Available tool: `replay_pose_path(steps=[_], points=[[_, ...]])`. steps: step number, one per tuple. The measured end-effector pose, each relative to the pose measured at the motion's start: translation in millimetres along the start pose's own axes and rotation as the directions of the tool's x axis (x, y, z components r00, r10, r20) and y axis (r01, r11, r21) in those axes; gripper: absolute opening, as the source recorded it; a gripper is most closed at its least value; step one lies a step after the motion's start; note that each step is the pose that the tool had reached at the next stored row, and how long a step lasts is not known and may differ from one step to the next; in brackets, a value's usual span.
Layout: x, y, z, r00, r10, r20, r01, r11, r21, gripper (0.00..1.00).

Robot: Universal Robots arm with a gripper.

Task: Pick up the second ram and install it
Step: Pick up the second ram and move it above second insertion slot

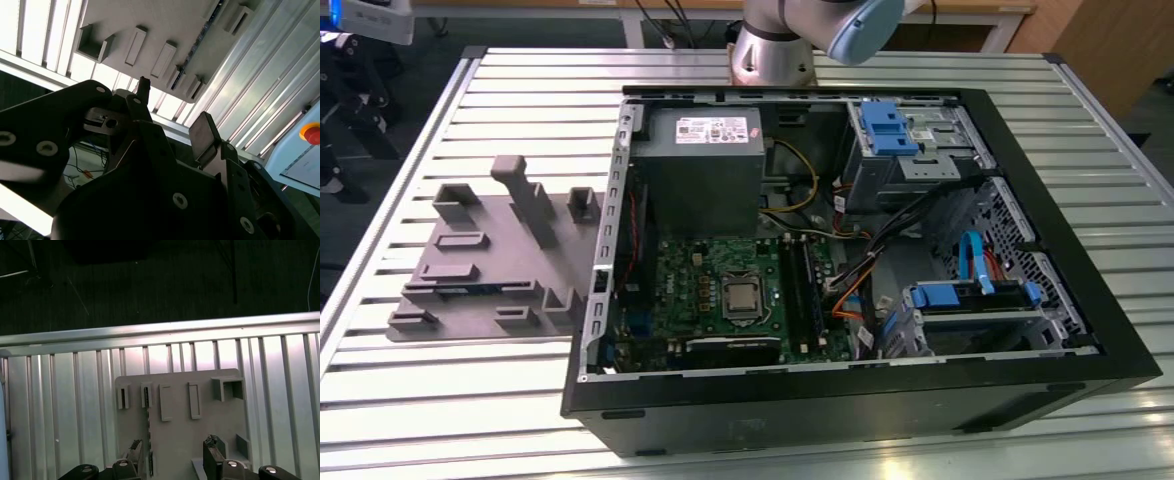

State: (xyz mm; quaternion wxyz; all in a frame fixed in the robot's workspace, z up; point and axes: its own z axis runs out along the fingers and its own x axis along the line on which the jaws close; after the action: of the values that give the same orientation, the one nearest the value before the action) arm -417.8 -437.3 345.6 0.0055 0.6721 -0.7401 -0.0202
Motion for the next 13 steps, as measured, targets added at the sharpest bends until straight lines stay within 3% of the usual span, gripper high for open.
replay_pose_path(steps=[13], points=[[0.1, -0.2, 5.1, 1.0, 0.0, 0.0001, 0.0, 1.0, 0.0003, 0.59]])
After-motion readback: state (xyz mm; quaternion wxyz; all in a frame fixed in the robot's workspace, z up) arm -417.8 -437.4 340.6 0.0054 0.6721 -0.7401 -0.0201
